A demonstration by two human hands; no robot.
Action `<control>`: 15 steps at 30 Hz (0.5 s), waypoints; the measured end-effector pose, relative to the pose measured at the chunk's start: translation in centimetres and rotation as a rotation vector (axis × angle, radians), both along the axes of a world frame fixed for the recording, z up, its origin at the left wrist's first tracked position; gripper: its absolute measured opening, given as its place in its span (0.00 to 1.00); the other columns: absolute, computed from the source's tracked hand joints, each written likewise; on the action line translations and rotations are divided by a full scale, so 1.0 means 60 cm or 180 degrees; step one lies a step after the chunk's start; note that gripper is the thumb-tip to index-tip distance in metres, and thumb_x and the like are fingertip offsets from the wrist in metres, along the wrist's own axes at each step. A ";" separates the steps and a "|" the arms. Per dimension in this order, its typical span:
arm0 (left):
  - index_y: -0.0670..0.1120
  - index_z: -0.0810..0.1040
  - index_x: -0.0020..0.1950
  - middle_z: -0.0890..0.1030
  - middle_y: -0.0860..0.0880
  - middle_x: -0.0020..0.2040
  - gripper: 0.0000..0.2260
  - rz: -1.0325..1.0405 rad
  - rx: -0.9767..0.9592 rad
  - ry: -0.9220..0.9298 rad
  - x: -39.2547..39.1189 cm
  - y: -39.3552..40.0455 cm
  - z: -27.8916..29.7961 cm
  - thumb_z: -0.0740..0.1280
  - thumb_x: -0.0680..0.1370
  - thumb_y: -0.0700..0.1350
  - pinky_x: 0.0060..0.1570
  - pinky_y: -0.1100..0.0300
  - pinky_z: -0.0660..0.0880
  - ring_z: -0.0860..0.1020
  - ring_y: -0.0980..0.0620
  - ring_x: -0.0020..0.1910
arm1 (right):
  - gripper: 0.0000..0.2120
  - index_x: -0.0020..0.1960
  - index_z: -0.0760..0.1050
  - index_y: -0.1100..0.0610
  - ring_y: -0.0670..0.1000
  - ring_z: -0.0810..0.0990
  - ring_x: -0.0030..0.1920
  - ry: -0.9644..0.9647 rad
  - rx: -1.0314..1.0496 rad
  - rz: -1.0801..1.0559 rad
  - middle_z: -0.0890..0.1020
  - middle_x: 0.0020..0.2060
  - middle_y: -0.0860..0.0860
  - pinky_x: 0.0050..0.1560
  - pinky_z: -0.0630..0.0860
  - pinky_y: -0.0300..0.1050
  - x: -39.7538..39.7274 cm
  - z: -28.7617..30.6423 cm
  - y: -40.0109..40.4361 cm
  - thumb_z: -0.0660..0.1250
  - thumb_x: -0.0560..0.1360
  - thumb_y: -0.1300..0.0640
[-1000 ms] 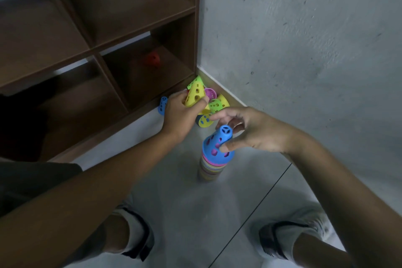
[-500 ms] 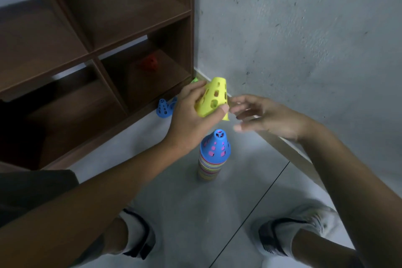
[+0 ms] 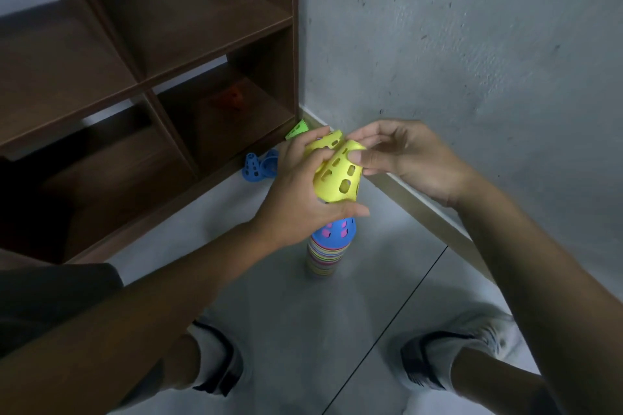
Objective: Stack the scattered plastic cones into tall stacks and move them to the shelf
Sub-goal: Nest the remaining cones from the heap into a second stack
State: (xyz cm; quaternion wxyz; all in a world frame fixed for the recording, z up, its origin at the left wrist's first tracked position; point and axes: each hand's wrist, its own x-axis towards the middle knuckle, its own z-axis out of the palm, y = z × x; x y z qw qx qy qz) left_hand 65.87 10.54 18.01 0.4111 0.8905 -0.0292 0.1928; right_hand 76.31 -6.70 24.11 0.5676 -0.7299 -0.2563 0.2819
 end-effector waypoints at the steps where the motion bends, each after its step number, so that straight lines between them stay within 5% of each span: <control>1: 0.44 0.78 0.63 0.67 0.49 0.74 0.36 -0.0029 -0.0047 0.0022 0.000 0.002 -0.001 0.74 0.64 0.67 0.71 0.57 0.64 0.65 0.47 0.73 | 0.14 0.57 0.81 0.61 0.49 0.85 0.46 -0.0047 -0.0002 0.0023 0.85 0.46 0.52 0.52 0.81 0.44 0.000 0.002 0.000 0.75 0.72 0.62; 5: 0.48 0.80 0.60 0.70 0.49 0.71 0.25 0.0174 -0.0459 0.0042 0.002 0.018 -0.005 0.67 0.72 0.64 0.72 0.55 0.64 0.68 0.48 0.72 | 0.12 0.54 0.82 0.61 0.45 0.84 0.43 -0.0239 -0.0057 0.0130 0.86 0.43 0.50 0.47 0.78 0.35 0.000 0.006 -0.008 0.76 0.71 0.65; 9: 0.57 0.81 0.53 0.76 0.56 0.63 0.16 0.0332 -0.1360 0.0098 0.006 0.035 -0.006 0.59 0.77 0.62 0.69 0.53 0.69 0.72 0.53 0.69 | 0.12 0.49 0.83 0.53 0.46 0.83 0.44 -0.0397 -0.0468 0.0305 0.85 0.43 0.48 0.47 0.78 0.41 -0.009 -0.012 -0.002 0.80 0.67 0.60; 15: 0.46 0.84 0.49 0.84 0.64 0.49 0.22 0.0561 -0.2326 0.0255 0.016 0.033 0.008 0.60 0.77 0.62 0.57 0.63 0.75 0.80 0.62 0.55 | 0.15 0.49 0.82 0.56 0.46 0.82 0.41 -0.0319 -0.0674 0.0570 0.85 0.40 0.48 0.43 0.78 0.38 -0.019 -0.022 0.007 0.82 0.65 0.62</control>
